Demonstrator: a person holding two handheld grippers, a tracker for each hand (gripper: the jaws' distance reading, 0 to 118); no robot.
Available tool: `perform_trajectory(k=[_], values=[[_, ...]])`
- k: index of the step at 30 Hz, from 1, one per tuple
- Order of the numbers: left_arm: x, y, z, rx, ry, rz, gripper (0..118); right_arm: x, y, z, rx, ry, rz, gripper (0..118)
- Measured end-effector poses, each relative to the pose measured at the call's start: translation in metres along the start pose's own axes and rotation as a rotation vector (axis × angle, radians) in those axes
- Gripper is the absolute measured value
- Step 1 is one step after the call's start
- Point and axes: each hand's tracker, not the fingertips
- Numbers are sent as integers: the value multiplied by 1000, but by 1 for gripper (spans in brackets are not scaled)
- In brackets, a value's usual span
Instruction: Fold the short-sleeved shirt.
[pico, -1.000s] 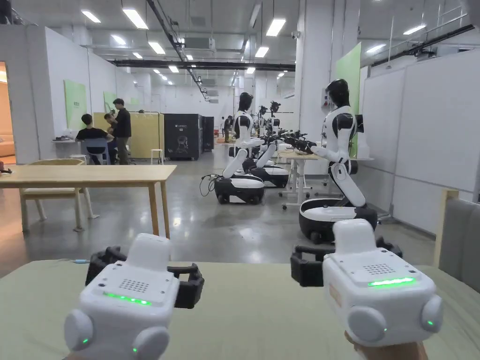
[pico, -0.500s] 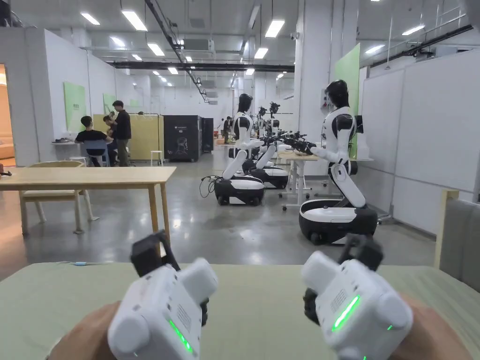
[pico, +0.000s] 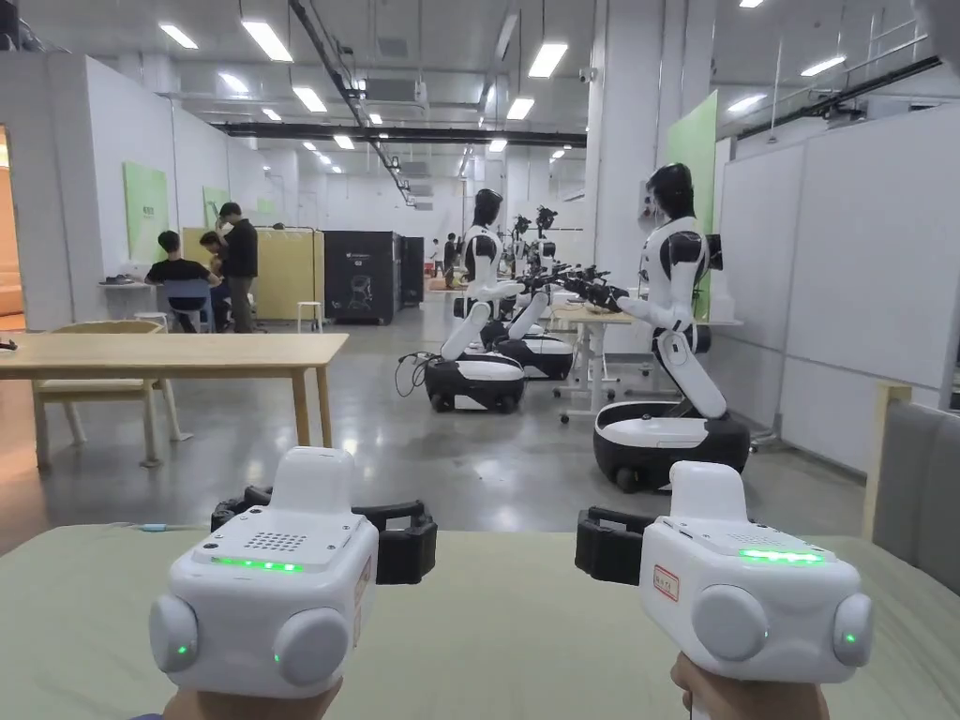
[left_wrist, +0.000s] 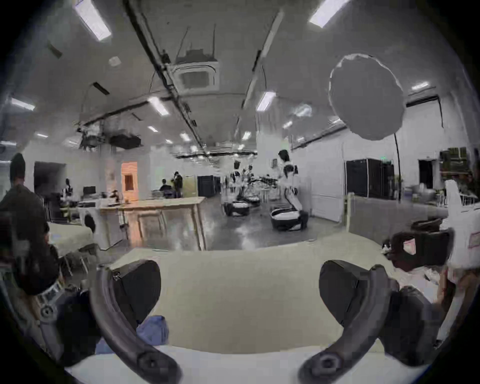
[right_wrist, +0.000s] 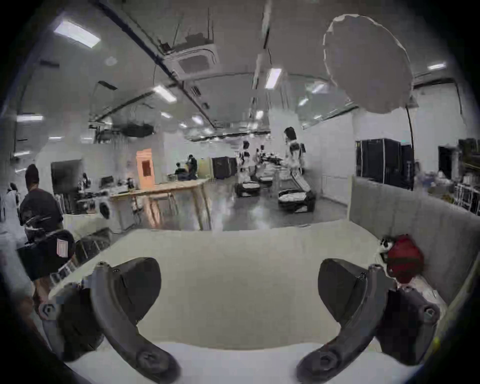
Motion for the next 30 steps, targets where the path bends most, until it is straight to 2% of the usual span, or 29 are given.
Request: perform_trajectory(k=[7, 15, 16, 17, 18, 19, 20, 21, 23, 26, 30], values=[[-17, 0, -2, -16, 44, 48, 118, -5, 0, 4, 46, -32, 68, 118], [-22, -1, 2, 3, 73, 56, 118, 0, -2, 2, 27, -35, 51, 116], [-22, -2, 1, 0, 73, 56, 111, 1, -2, 2, 25, -33, 53, 102], [-24, -3, 1, -16, 59, 54, 82, 3, -4, 3, 21, -20, 54, 66], [-14, -7, -2, -31, 11, 51, 0, 3, -5, 5, 25, -18, 56, 7], [-13, -8, -2, -16, -38, 53, 0, 1, -4, 5, 24, -41, 71, 2], [-14, -10, -6, -84, -14, 33, 0, 0, -5, 3, 15, -88, 92, 2], [-12, -10, -2, -24, -8, 58, 0, 1, -7, 4, 37, -71, 85, 2], [-13, -11, -3, -36, 2, 23, 0, 3, -6, 6, 32, -33, 71, 2], [-2, -9, 4, -27, 16, 4, 0, -1, -6, 7, 32, -36, 84, 2], [-25, -18, 4, -47, 52, 29, 0, -26, -9, 9, 35, 28, 99, 2]])
